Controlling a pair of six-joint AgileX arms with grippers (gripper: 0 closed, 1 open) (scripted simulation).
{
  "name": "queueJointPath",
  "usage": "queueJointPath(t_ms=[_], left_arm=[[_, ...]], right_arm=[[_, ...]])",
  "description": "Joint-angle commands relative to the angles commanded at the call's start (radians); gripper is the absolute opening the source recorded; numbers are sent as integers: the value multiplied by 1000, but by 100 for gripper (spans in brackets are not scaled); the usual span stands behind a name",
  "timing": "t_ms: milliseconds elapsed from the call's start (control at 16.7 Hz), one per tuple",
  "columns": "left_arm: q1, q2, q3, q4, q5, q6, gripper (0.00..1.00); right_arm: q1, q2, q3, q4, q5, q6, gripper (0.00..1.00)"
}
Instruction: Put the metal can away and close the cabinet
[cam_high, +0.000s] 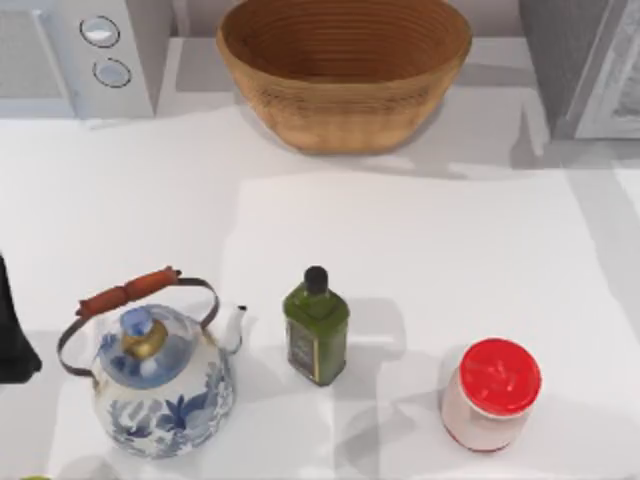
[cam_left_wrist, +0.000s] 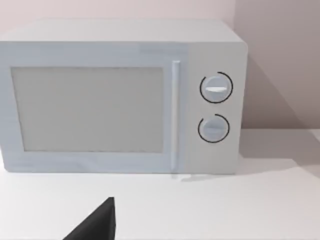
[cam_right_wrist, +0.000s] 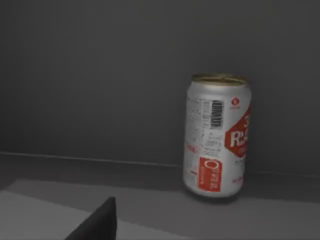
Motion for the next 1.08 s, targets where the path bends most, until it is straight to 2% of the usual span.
queueJointPath(t_ms=[300, 540, 840, 1080], left_arm=[[0, 0, 0, 0, 0, 0, 100], [0, 0, 0, 0, 0, 0, 100], [0, 0, 0, 0, 0, 0, 100], [0, 0, 0, 0, 0, 0, 100]], right_arm=[[-25, -478, -714, 149, -23, -11, 100], [-49, -795, -1163, 234, -15, -9, 100], [-76, -1046, -1488, 298, 10, 6, 100], [-83, -1107, -1558, 312, 20, 13, 100]])
